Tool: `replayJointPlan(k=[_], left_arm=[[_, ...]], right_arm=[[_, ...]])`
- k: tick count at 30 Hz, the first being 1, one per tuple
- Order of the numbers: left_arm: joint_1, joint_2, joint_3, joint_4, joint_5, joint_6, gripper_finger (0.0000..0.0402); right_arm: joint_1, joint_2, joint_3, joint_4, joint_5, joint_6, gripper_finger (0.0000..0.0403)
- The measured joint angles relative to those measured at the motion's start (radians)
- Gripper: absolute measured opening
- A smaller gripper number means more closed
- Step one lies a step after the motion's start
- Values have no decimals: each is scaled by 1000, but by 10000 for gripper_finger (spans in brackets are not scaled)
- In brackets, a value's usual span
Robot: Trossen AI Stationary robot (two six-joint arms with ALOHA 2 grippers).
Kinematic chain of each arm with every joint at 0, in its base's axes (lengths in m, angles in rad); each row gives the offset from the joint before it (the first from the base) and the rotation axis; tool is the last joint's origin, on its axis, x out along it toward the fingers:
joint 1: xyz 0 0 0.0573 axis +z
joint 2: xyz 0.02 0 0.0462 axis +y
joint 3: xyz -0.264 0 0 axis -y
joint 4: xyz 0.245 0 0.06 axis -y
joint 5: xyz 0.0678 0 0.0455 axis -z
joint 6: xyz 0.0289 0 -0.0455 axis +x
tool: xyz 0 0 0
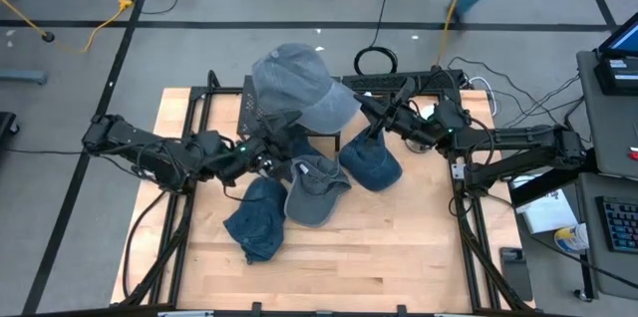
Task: Pick & Place hat
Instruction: Stack the right dark gray cap on top of the other dark gray cap on the shelf
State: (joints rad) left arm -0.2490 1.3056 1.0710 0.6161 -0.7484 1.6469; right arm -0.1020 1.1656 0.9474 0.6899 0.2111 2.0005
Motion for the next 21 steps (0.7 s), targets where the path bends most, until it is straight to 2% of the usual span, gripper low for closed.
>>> replayJointPlan(k=[6,12,16,21], left_arm=[[-31,0,0,45,-114,-143,263],[-73,-10,0,136,-157,-324,288],[-95,-45,0,151,-205,-491,290],[-124,-127,0,152,-260,-695,285]], right_arm=[[-7,-3,0,71,0,-36,3],[-57,-29,0,105,-52,-60,3],[-103,-58,0,105,-146,-122,3],[-182,-102,0,102,-339,-277,3]])
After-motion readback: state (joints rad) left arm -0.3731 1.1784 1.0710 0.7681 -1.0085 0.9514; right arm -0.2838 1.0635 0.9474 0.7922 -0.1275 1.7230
